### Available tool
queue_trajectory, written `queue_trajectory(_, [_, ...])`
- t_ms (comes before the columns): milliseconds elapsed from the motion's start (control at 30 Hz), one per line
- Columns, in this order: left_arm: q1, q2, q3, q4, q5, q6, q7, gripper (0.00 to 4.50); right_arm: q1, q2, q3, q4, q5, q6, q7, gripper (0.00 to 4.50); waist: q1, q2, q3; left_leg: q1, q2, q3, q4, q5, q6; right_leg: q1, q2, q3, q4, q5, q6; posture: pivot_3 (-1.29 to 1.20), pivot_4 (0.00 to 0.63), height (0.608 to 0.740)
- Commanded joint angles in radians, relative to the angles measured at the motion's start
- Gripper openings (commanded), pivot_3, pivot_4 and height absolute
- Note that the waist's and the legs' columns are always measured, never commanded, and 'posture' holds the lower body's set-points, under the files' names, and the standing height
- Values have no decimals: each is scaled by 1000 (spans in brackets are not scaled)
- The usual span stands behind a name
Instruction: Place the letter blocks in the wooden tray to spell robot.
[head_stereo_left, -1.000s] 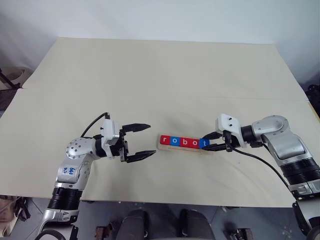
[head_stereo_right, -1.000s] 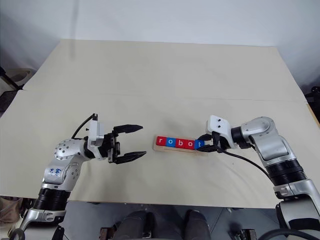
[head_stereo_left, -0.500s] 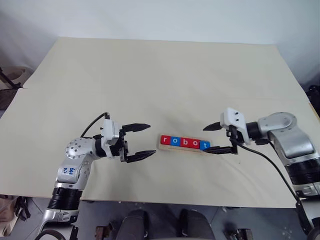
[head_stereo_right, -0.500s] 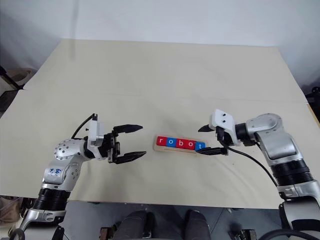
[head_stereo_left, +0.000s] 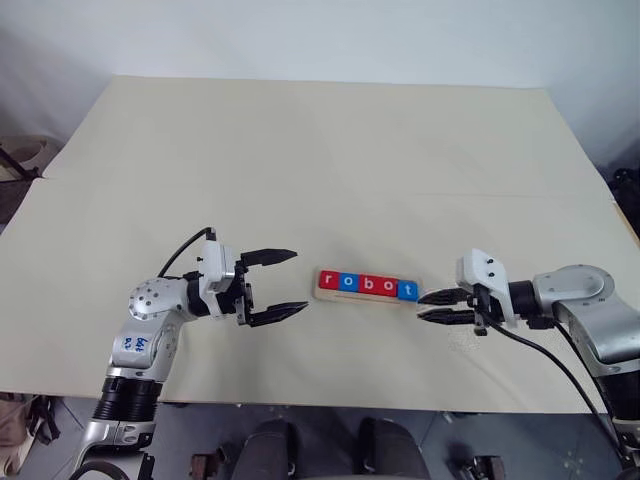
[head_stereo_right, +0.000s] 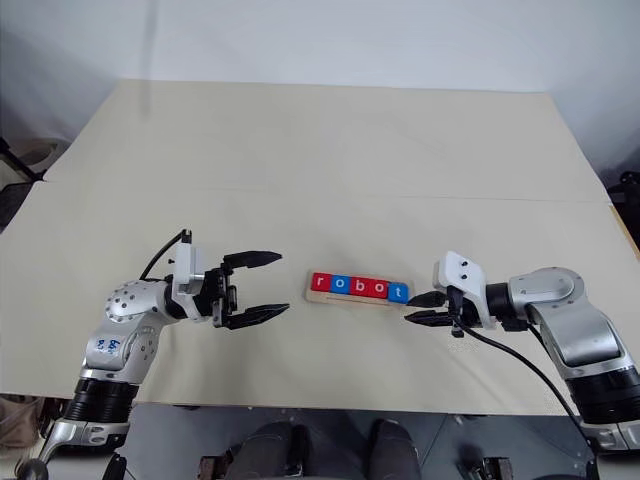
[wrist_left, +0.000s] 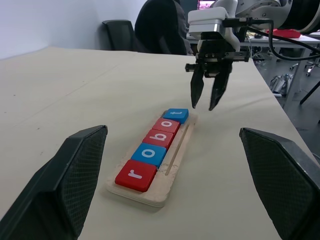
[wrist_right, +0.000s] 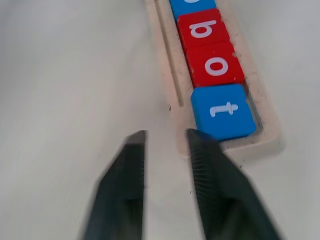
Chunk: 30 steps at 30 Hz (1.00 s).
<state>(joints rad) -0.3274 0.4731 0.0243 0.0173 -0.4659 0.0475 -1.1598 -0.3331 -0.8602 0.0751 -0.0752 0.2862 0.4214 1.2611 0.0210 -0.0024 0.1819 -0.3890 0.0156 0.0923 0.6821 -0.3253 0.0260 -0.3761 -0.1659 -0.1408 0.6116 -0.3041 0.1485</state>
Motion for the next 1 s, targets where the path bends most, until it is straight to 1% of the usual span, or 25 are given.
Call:
queue_trajectory(33, [-11, 3, 10, -7, -14, -15, -8, 4500, -30, 16, 6, 3, -4, 7, -27, 159, 1, 0, 0, 0, 0, 0, 0, 0, 0, 0, 0, 0, 0, 0, 0, 0, 150, 740])
queue_trajectory(200, [-9, 4, 11, -3, -12, -18, -8, 4500, -65, 27, 31, 50, -26, -5, -40, 159, 2, 0, 0, 0, 0, 0, 0, 0, 0, 0, 0, 0, 0, 0, 0, 0, 150, 740])
queue_trajectory(467, [-2, 5, 15, -6, -13, -18, -7, 4500, -88, 27, 12, 59, -16, 13, -40, 159, 1, 0, 0, 0, 0, 0, 0, 0, 0, 0, 0, 0, 0, 0, 0, 0, 150, 740])
queue_trajectory(600, [-1, 6, 17, -5, -14, -16, -4, 4500, -69, 15, -19, 30, 23, 42, -31, 159, 2, 0, 0, 0, 0, 0, 0, 0, 0, 0, 0, 0, 0, 0, 0, 0, 150, 740])
queue_trajectory(700, [2, 21, 23, -8, -10, -12, -5, 4500, -25, -11, -71, -12, 82, 65, 2, 159, 3, 0, 0, 0, 0, 0, 0, 0, 0, 0, 0, 0, 0, 0, 0, 0, 150, 740])
queue_trajectory(767, [6, 42, 28, -9, -12, -7, -16, 4500, 3, -28, -115, -32, 107, 75, -4, 530, 3, 0, 0, 0, 0, 0, 0, 0, 0, 0, 0, 0, -1, 0, 0, 0, 150, 740])
queue_trajectory(800, [7, 57, 32, -7, -13, -2, -23, 4500, 25, -42, -140, -31, 106, 44, 0, 750, 2, 0, 0, 0, 0, 0, 0, 0, 0, 0, 0, 0, 0, 0, 0, 0, 150, 740])
queue_trajectory(867, [6, 84, 43, 8, -11, -8, -39, 4500, 70, -50, -192, -13, 95, -66, 9, 1416, 3, 0, 0, 0, 0, 0, 0, 0, 0, 0, 0, 0, 0, 0, 0, 0, 150, 740])
queue_trajectory(900, [5, 100, 49, 20, -8, -11, -46, 4500, 96, -37, -232, -4, 114, -125, 24, 1681, 3, 0, 0, 0, 0, 0, 0, 0, 0, 0, 0, 0, 0, 0, 0, 0, 150, 740])
queue_trajectory(933, [2, 113, 54, 33, -2, -17, -51, 4500, 122, -20, -274, 6, 130, -180, 29, 2093, 3, 0, 0, 0, 0, 0, 0, 0, 0, 0, 0, 0, 0, 0, 0, 0, 150, 740])
queue_trajectory(967, [-1, 124, 58, 47, 2, -23, -54, 4500, 143, -8, -301, 14, 140, -224, 33, 2374, 3, 0, 0, 0, 0, 0, 0, 0, 0, 0, 0, 0, 0, 0, 0, 0, 150, 740])
queue_trajectory(1000, [-3, 135, 60, 57, 4, -19, -55, 4500, 167, -8, -319, 16, 154, -240, 50, 2765, 3, 0, 0, 0, 0, 0, 0, 0, 0, 0, 0, 0, 0, 0, 0, 0, 150, 740])
